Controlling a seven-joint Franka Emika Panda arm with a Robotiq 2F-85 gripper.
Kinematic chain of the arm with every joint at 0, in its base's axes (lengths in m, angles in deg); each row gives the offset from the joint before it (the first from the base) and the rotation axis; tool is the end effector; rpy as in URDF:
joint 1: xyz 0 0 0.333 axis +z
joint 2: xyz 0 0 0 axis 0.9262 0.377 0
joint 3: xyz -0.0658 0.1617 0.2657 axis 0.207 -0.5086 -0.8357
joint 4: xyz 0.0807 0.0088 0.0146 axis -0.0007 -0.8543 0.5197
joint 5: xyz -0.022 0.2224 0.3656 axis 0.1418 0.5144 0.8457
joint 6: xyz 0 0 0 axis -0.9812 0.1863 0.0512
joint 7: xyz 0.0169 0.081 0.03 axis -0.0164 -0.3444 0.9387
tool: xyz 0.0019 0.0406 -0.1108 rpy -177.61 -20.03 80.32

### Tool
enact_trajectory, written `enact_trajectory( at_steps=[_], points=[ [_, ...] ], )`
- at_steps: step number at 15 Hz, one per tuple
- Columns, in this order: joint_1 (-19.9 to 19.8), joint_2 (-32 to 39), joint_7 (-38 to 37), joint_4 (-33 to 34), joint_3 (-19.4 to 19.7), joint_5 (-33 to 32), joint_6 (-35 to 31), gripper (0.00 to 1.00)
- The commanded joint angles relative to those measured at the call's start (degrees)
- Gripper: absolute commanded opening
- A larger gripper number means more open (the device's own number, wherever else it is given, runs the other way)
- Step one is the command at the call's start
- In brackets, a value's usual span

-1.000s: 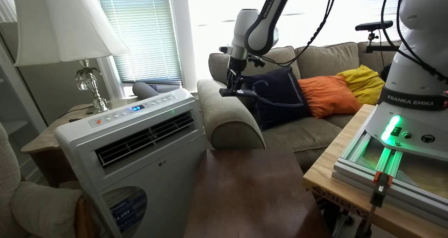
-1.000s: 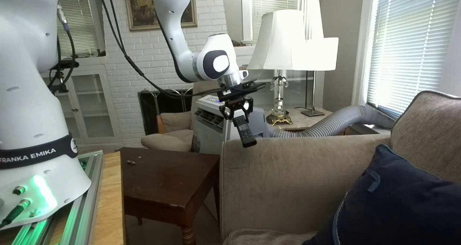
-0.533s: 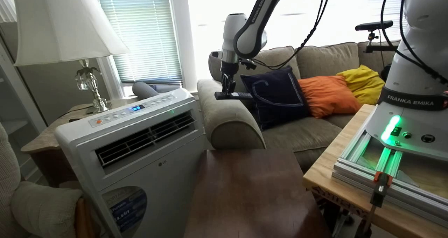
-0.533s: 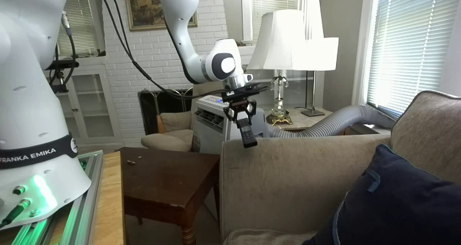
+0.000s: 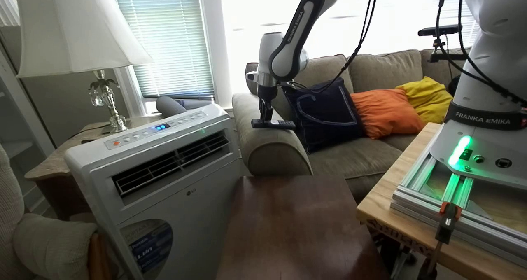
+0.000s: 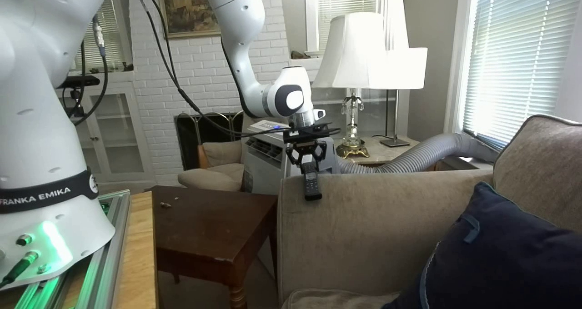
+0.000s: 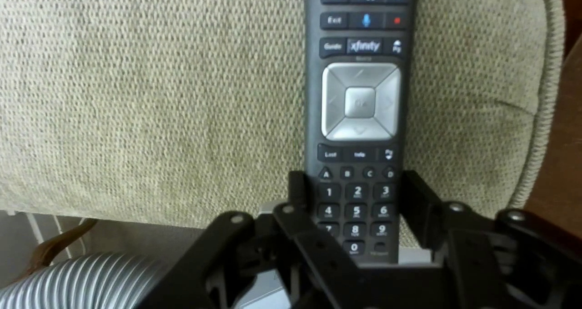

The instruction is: Put both remotes on the left armrest of the chair

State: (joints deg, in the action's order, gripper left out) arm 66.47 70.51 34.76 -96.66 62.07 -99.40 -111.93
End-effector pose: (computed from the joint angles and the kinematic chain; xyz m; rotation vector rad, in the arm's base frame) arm 0.6160 0.1015 0.0992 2.6809 1.4872 0.2806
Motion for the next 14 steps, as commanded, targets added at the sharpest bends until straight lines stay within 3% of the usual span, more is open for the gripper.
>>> enact_trajectory(
  at_steps=[1,2,3,7,9,12,14],
  points=[
    [0.0,2.7,-2.2,3.8,-0.7,1.5,1.6,0.29],
    [0.1,2.9,-2.8,4.2,-0.6,1.4,1.6,0.29],
    [-0.3,3.0,-3.0,4.6,-1.0,1.6,1.9,0.74],
    [-0.2,1.5,-4.3,3.7,-0.6,0.6,-0.2,0.99],
    [0.2,0.3,-5.0,2.7,0.2,0.1,-1.1,1.00],
    [2.0,-4.0,-9.1,-1.4,4.7,-1.4,-0.8,1.00],
    [0.4,-7.1,-8.4,-4.9,5.3,-1.7,0.1,1.00]
  ],
)
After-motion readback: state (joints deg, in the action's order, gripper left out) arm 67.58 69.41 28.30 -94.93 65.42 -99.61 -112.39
